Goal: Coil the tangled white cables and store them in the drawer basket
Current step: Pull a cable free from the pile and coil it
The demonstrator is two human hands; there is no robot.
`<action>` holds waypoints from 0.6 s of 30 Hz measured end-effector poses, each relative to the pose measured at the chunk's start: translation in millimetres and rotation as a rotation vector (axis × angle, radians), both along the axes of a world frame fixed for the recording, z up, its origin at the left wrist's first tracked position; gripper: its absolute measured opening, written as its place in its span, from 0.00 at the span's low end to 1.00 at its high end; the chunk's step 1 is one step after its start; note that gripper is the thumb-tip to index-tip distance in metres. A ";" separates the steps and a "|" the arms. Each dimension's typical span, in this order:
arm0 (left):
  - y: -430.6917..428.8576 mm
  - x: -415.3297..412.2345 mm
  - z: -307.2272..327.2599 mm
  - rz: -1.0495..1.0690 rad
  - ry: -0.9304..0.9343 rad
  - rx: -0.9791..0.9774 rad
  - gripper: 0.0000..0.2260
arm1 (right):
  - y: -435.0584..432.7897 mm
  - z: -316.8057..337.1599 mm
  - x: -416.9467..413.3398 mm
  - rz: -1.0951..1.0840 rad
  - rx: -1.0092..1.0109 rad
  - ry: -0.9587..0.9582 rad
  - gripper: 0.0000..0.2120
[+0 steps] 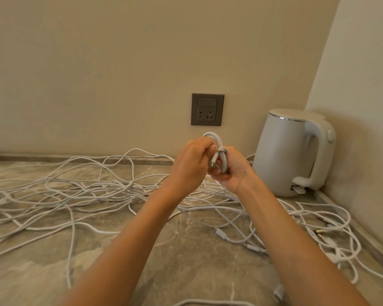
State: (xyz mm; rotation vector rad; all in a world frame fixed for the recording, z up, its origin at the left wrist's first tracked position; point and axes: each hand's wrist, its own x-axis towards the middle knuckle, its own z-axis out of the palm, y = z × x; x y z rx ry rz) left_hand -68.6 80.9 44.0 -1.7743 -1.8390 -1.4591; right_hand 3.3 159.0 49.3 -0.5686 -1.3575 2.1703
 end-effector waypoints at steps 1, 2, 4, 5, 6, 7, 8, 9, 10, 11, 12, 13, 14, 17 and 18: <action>-0.7 2.0 1.2 -0.027 -0.015 -0.023 0.13 | 0.2 -0.3 -0.8 -0.024 0.034 -0.006 0.17; -1.6 2.6 2.4 -0.047 -0.018 -0.055 0.12 | 1.1 -0.7 -1.5 -0.050 0.067 -0.013 0.17; -2.8 -1.8 3.3 -0.036 -0.016 -0.091 0.09 | 2.2 -0.9 -2.4 -0.107 0.129 -0.022 0.16; -3.3 -5.2 3.5 -0.006 -0.035 -0.075 0.07 | 2.7 -0.5 -2.7 -0.137 0.170 -0.028 0.15; -4.2 -8.2 3.6 0.020 -0.073 -0.048 0.06 | 2.6 -0.1 -3.2 -0.160 0.211 -0.036 0.14; -5.4 -9.9 4.1 0.025 -0.122 -0.024 0.06 | 2.0 0.3 -3.6 -0.174 0.238 -0.041 0.14; -6.2 -10.6 4.4 0.014 -0.169 -0.010 0.06 | 0.9 0.4 -4.1 -0.176 0.246 -0.040 0.13; -7.1 -10.7 4.8 0.007 -0.206 -0.005 0.06 | 0.2 0.1 -4.5 -0.168 0.246 -0.034 0.13; -7.8 -10.7 5.0 0.012 -0.236 -0.006 0.07 | -0.2 -0.3 -4.5 -0.157 0.247 -0.028 0.13; -8.9 -11.4 5.2 0.022 -0.267 -0.007 0.08 | -0.5 -0.7 -4.6 -0.148 0.250 -0.025 0.13; -10.1 -12.3 5.6 0.031 -0.306 -0.006 0.08 | -0.8 -0.6 -4.3 -0.138 0.257 -0.026 0.13; -11.9 -13.4 5.9 0.037 -0.345 0.001 0.08 | -1.2 -0.4 -4.0 -0.125 0.268 -0.029 0.12; -13.3 -14.4 6.2 0.040 -0.379 0.009 0.09 | -1.6 0.1 -3.5 -0.115 0.279 -0.031 0.10; -16.0 -15.9 7.1 0.033 -0.448 0.016 0.10 | -3.2 1.6 -2.1 -0.122 0.325 -0.035 0.08; -16.4 -16.5 7.7 0.024 -0.485 0.011 0.11 | -4.0 1.9 -1.5 -0.132 0.355 -0.046 0.08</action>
